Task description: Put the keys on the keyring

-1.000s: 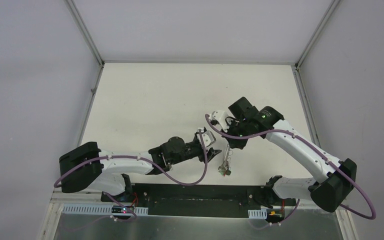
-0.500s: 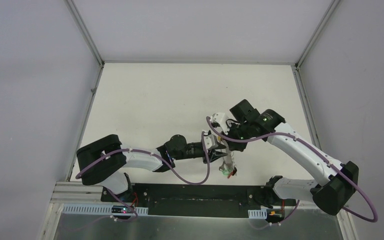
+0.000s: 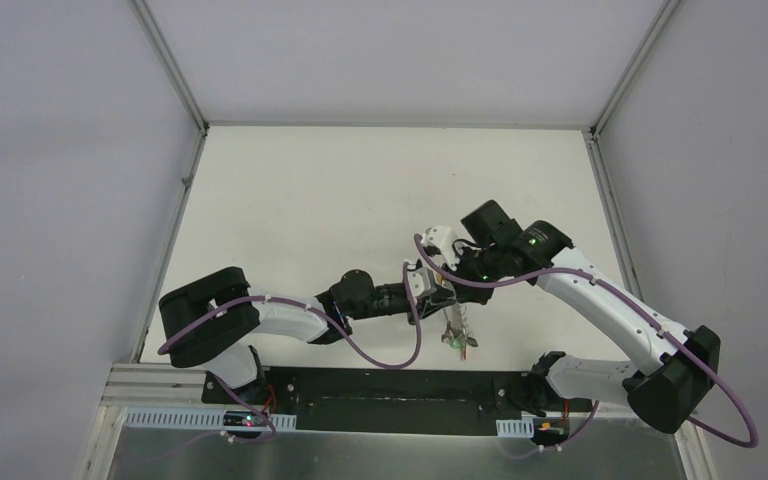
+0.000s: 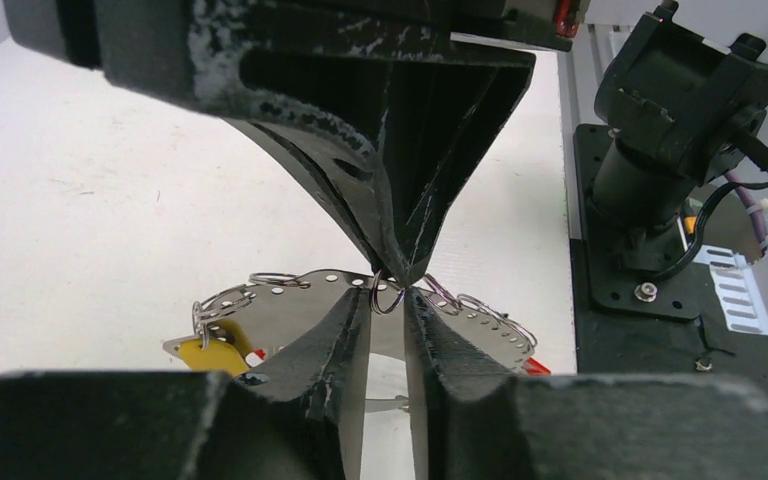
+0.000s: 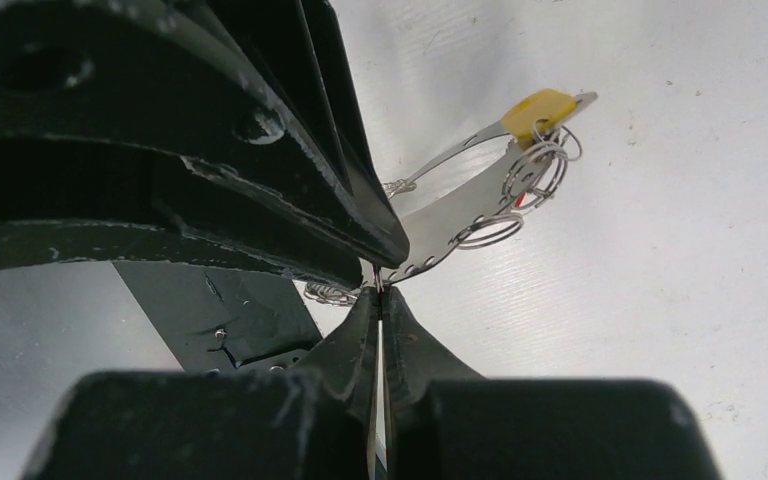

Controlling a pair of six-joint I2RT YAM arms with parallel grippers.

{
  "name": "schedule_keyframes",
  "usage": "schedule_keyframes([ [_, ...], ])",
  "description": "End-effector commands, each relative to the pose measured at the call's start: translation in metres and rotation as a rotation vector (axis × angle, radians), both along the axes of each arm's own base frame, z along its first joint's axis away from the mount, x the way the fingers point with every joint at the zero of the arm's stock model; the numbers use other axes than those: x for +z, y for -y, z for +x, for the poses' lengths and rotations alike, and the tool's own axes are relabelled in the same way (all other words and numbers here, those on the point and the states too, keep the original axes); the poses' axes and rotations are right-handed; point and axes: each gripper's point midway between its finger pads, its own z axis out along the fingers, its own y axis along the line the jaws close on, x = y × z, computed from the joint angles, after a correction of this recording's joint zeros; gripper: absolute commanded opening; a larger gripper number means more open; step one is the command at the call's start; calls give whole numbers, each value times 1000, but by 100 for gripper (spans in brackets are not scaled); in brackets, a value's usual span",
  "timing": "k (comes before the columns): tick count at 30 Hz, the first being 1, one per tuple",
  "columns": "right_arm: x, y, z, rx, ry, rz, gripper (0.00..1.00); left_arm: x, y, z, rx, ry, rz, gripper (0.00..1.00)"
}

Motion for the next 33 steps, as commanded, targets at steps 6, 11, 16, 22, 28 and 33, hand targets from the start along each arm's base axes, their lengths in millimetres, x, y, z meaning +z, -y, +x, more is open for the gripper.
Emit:
schedule_keyframes([
  [6,9,-8,1,32,32,58,0,25,6,2,-13,50,-67,5],
  [11,8,-10,1,34,34,61,0,30,5,1,-19,53,-83,0],
  [16,11,-12,7,7,66,87,11,30,0,2,3,21,-102,0],
  [22,30,-21,18,-74,150,236,51,35,-16,9,86,-60,-187,0],
  [28,46,-24,28,-148,257,429,60,47,-27,12,127,-34,-240,0],
  [33,64,-23,32,-161,348,616,59,59,-37,13,150,0,-302,0],
])
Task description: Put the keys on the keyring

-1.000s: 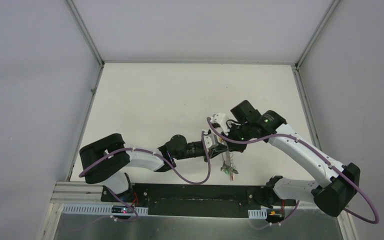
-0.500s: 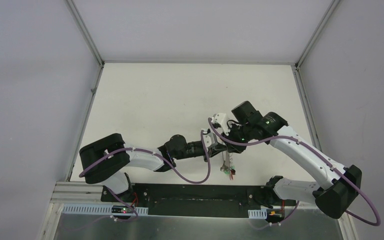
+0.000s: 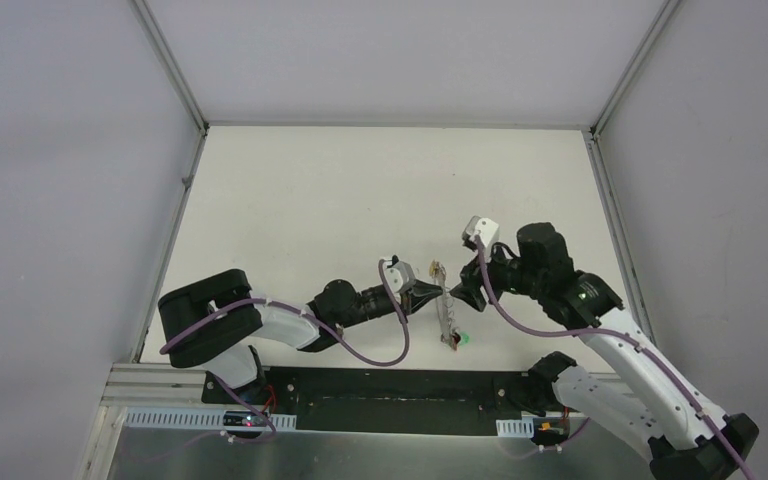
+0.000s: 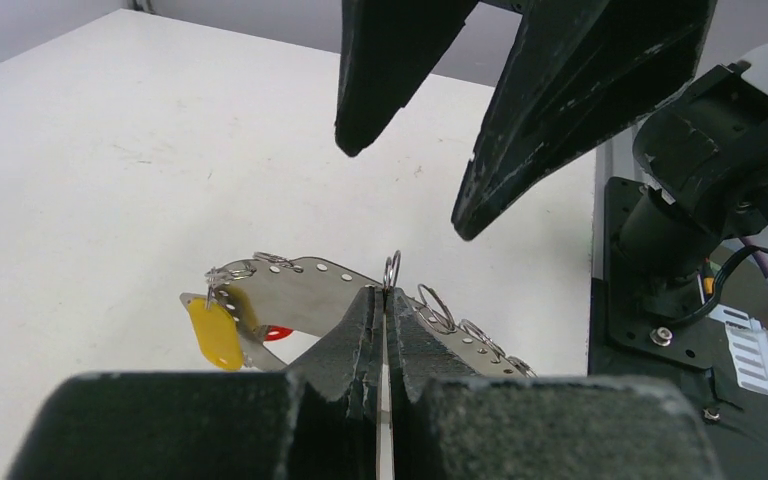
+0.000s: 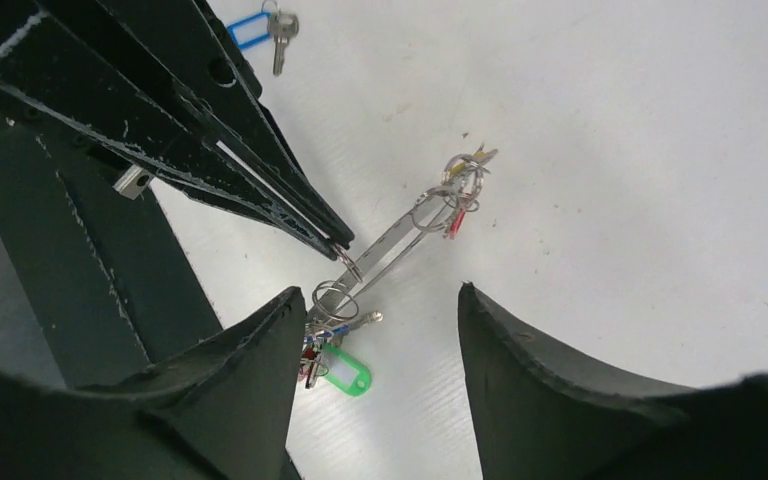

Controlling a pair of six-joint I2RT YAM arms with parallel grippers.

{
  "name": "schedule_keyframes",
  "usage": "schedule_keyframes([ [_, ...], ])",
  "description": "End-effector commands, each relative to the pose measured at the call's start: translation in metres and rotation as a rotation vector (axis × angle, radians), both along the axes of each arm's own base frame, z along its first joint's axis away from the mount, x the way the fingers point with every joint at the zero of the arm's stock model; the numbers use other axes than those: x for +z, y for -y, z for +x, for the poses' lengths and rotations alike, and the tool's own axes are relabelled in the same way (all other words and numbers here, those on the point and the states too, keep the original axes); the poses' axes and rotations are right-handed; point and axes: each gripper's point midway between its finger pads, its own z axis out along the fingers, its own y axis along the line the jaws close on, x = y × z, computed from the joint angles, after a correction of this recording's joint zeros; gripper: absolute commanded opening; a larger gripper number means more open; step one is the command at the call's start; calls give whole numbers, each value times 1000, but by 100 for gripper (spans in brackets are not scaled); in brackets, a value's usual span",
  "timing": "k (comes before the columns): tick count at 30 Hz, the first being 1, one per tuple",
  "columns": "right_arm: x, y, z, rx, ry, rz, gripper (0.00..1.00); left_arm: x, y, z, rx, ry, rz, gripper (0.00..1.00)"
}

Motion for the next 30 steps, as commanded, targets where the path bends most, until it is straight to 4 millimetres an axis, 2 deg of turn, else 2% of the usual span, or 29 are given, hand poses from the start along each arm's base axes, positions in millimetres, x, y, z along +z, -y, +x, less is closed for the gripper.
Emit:
schedule_keyframes([
  [1,39,-12,16,-7,159,218,59,58,-13,0,34,84,-192,0],
  [2,44,-18,4,52,141,277,56,61,-14,-1,32,95,-197,0],
  [8,55,-21,-8,141,191,364,37,83,-28,-6,41,157,-237,0],
  [10,63,-24,-15,196,220,401,34,91,-32,-9,38,169,-256,0],
  [15,80,-31,-32,320,307,475,33,106,-39,-19,6,199,-292,0],
  [20,86,-34,-41,399,328,498,31,117,-44,-22,4,212,-317,0],
  [30,86,-36,-26,343,335,486,30,127,-43,-29,-31,233,-329,0],
])
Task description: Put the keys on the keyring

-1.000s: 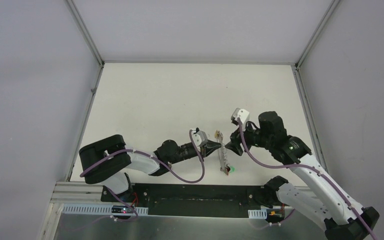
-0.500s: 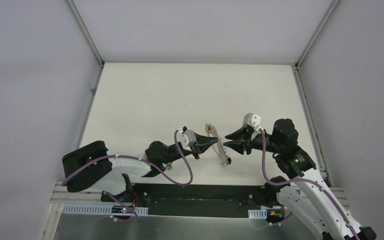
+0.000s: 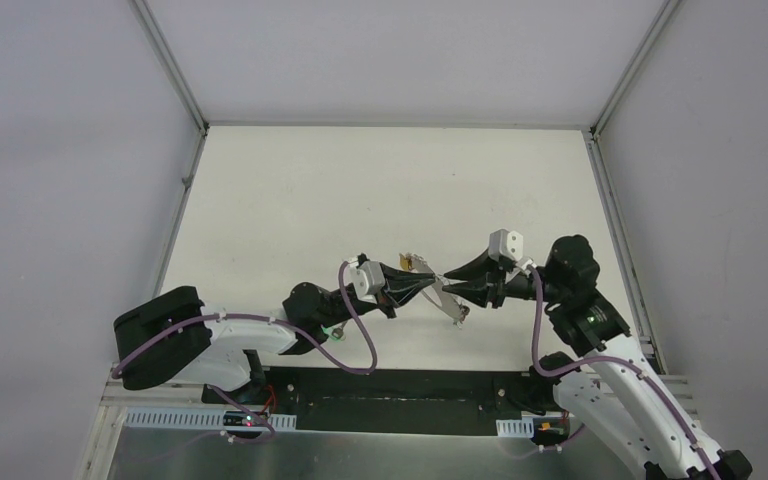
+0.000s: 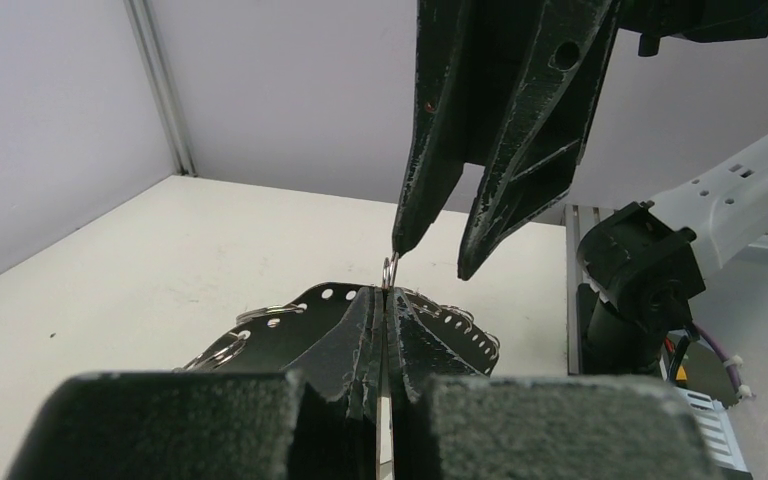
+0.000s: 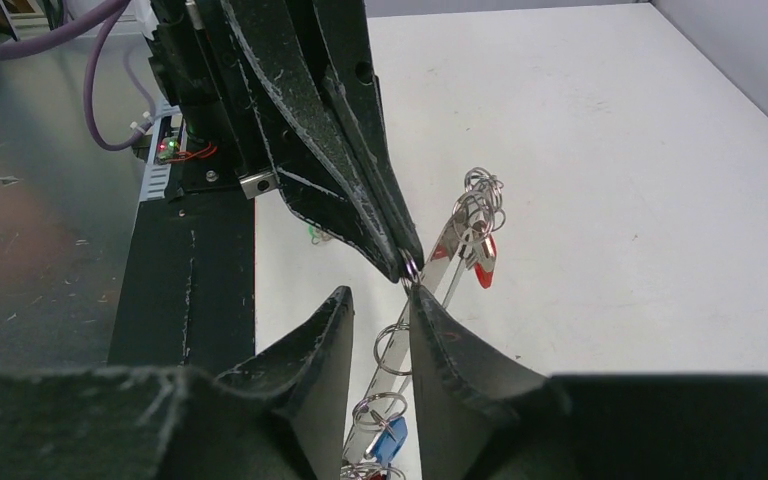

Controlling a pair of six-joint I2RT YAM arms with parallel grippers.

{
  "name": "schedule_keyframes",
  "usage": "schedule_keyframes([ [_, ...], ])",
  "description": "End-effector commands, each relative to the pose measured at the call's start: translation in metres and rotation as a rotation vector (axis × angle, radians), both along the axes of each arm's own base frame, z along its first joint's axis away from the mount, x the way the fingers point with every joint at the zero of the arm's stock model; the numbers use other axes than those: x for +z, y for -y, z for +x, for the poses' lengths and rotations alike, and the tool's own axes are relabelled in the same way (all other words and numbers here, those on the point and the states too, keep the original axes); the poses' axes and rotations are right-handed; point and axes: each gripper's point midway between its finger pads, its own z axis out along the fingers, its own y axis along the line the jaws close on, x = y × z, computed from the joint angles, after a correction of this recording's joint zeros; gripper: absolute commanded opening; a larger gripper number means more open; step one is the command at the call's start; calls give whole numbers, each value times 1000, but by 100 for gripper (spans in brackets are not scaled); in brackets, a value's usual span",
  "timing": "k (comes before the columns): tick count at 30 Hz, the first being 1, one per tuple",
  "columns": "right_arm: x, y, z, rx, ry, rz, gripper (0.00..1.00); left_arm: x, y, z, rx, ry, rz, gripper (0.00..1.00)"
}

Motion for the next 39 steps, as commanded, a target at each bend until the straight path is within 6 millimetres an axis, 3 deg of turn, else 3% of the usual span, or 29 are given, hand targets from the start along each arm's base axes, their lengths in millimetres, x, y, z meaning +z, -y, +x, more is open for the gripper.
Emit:
schedule_keyframes([
  [1,15,-1,8,-13,70,33,30,41,-9,-12,-35,81,-114,0],
  [10,8,-7,9,19,41,33,30,41,-6,-13,-45,81,-107,0],
  [16,3,-8,8,30,22,31,12,42,-6,-13,-48,80,-110,0],
  [23,5,-10,5,58,14,44,0,37,-4,-14,-56,66,-95,0],
  [29,5,-7,14,-12,-7,42,0,36,-5,-13,-53,49,-96,0],
  [31,1,-4,18,-55,-27,21,0,35,-9,-9,-30,19,-98,12],
  [33,-3,0,24,-104,-61,-18,0,31,-12,-5,-11,-13,-87,41],
  [35,-9,3,27,-126,-98,-67,0,28,-15,-2,10,-48,-69,57],
  [39,-21,9,33,-165,-204,-184,0,23,-21,7,66,-139,4,73],
])
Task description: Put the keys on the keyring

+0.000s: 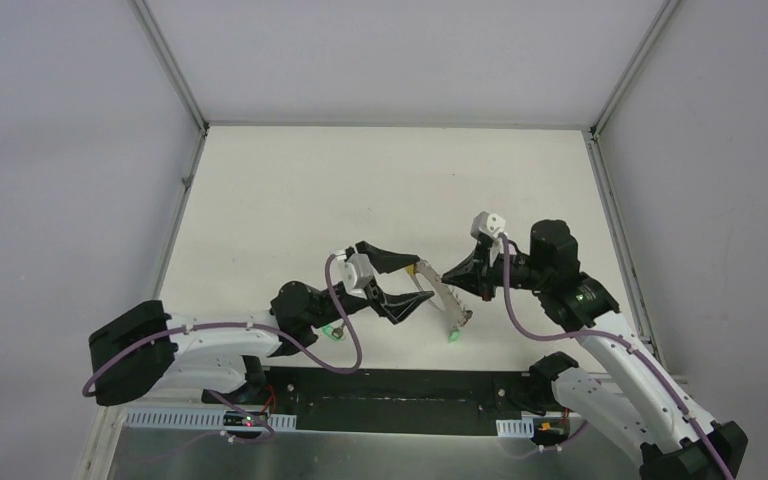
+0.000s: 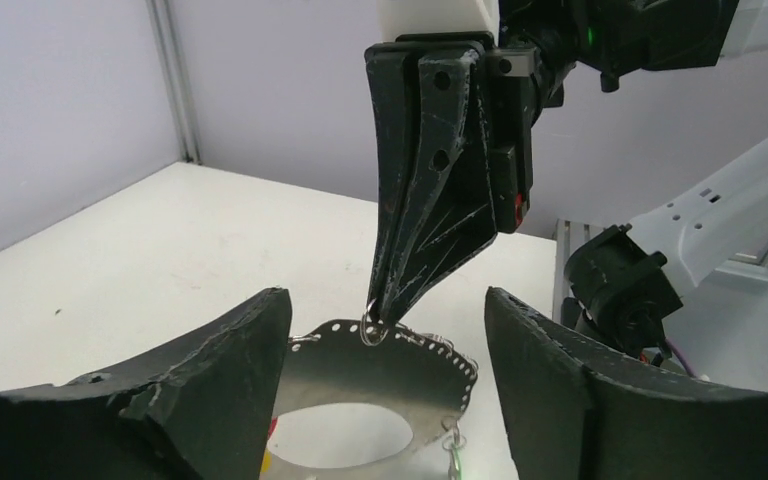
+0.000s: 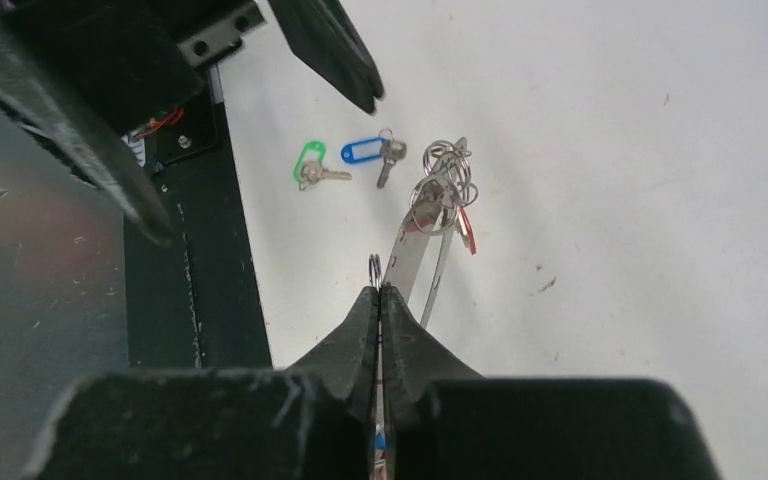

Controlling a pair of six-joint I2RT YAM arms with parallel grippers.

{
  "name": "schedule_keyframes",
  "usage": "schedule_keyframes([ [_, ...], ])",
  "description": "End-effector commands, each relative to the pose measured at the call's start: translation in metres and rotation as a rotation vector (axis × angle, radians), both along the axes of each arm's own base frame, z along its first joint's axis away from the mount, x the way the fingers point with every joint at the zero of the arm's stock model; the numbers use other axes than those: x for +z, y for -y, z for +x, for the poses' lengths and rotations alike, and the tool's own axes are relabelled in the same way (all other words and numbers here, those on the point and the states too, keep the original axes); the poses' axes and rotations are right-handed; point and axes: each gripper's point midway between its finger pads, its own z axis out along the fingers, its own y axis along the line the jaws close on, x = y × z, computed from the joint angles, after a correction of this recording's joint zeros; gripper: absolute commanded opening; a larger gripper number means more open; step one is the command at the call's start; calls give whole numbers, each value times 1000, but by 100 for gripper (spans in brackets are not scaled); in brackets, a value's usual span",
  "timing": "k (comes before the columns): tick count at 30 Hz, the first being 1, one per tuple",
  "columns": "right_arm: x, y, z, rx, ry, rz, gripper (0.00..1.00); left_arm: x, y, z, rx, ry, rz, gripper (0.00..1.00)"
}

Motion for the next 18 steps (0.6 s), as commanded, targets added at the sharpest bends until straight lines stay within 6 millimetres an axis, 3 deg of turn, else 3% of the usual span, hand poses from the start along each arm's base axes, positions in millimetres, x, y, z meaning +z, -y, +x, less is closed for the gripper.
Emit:
schedule_keyframes([
  [1,9,8,12,-62,-42,-103,0,4,-9,12,68,-109,56,75],
  [9,-1,10,27,-155,-116,-195,0,-34,-6,18,105,-287,285,82],
  [13,1,8,34,-216,-112,-192,0,-49,9,18,77,-385,283,85],
  [15,4,6,38,-249,-115,-182,0,-59,20,20,94,-422,303,96],
  [18,7,3,44,-298,-128,-162,0,-66,39,24,134,-450,332,99],
])
